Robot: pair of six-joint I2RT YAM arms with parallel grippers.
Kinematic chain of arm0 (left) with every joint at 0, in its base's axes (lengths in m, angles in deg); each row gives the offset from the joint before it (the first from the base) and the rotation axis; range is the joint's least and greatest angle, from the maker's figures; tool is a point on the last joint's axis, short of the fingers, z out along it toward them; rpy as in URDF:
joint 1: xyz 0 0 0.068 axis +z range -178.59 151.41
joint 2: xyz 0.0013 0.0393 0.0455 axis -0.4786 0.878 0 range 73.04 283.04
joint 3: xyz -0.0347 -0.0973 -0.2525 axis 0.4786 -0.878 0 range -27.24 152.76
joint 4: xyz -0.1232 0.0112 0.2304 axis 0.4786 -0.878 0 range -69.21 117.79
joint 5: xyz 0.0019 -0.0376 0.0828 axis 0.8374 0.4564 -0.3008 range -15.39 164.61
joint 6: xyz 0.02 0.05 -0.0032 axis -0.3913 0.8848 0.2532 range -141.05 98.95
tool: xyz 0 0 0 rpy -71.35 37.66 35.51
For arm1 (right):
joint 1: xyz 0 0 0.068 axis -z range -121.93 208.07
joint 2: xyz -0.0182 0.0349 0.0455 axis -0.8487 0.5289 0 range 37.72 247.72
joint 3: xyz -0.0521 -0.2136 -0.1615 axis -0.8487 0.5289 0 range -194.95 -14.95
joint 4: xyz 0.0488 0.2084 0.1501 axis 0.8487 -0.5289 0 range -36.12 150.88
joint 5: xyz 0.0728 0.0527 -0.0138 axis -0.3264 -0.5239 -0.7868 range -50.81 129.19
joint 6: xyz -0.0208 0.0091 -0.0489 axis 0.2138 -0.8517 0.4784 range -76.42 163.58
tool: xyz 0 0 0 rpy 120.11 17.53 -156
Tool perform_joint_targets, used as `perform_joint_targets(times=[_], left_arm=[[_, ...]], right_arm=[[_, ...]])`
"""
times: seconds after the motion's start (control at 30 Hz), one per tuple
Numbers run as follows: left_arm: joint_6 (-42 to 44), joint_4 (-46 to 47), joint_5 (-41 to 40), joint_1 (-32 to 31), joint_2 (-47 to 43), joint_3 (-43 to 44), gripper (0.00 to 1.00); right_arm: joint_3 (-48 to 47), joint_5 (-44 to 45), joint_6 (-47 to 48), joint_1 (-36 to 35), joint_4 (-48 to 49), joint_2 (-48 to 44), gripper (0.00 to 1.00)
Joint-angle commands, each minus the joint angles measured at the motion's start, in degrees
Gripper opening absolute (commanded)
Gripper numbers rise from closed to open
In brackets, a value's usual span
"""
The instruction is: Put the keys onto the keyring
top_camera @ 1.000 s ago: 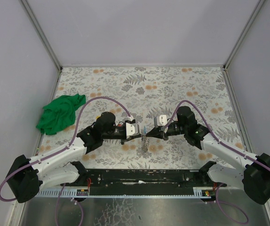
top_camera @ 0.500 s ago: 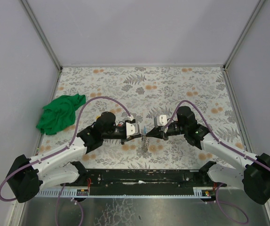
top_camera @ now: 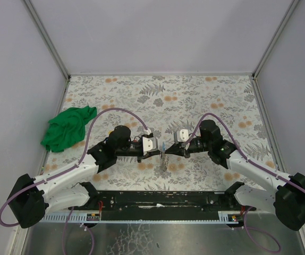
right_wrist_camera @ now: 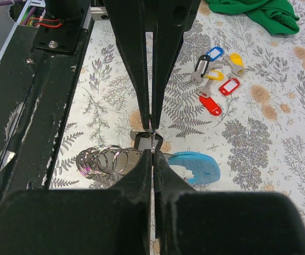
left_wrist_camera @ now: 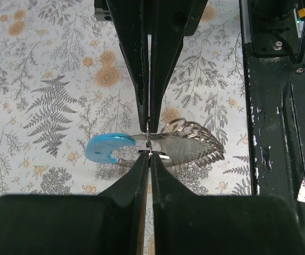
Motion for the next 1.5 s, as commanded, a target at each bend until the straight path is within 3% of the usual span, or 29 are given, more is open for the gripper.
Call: perform_joint_targets(times=[0.0, 1.47], left_arm=[[-1.94, 4.75, 0.86, 0.28, 0.01, 2.37, 0.00], [-2.72, 0.37, -4.97, 0.23, 2.08, 3.97, 0.00]], right_arm=[[-2.10, 0.68, -0.36, 0.02, 2.03, 0.06, 0.00], [0.24, 3.94, -1.41, -0.28, 4.89, -2.75, 0.00]])
